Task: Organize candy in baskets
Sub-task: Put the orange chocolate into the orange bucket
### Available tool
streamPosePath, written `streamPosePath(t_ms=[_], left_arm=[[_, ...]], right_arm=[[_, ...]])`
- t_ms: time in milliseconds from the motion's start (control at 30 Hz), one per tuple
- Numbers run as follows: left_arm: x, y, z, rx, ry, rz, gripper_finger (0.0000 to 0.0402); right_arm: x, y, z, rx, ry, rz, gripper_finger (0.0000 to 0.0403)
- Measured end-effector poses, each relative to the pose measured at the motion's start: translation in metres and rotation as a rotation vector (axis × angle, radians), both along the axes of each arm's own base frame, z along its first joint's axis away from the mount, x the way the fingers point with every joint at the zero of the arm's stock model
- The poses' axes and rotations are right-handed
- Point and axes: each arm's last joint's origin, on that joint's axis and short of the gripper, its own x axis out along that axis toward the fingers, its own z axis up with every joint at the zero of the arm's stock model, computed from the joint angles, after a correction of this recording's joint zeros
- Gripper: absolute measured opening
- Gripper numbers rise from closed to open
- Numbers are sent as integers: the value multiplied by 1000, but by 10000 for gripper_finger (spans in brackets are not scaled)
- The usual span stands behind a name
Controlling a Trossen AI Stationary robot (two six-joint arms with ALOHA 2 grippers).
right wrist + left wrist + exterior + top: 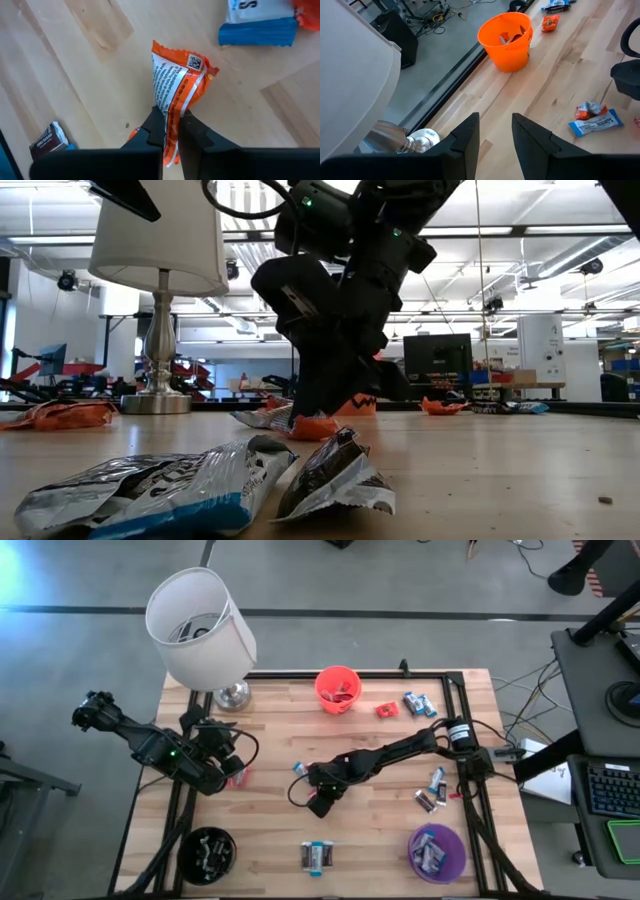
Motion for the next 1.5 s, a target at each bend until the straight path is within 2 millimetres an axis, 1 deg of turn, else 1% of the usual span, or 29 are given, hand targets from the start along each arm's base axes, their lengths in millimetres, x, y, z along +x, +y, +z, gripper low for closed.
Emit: streamPosePath(t_ms=[200,433,500,600,700,800,900,1067,1133,1267,1500], left_arm=[[0,0,0,-2,-3,0,98],[1,0,0,-11,-15,6,98],[1,0,0,-20,-25,13,98],[1,-1,0,-27,-34,18,98],[1,-1,0,-33,-43,22,98],[1,-1,0,-39,-50,26,98],[2,-1,1,-43,-57,27,98],[3,-2,1,-52,-74,27,98],[3,-2,1,-53,-77,27,98],[4,-2,1,-56,-81,27,98],[4,-2,1,-58,-87,29,98]], right_arm=[[-2,-1,7,-15,22,23,16],[-8,-11,21,-37,57,19,15],[-11,-12,31,-34,45,18,15],[-16,-14,51,-29,12,22,15],[-21,-23,70,-45,-30,16,15],[-29,-36,89,-99,-62,-11,15],[-39,-54,107,-158,-79,-48,15],[-53,-94,132,-240,-122,-134,15],[-58,-109,138,-257,-138,-163,15],[-66,-137,144,-288,-148,-200,15],[-80,-184,144,-329,-136,-281,15]])
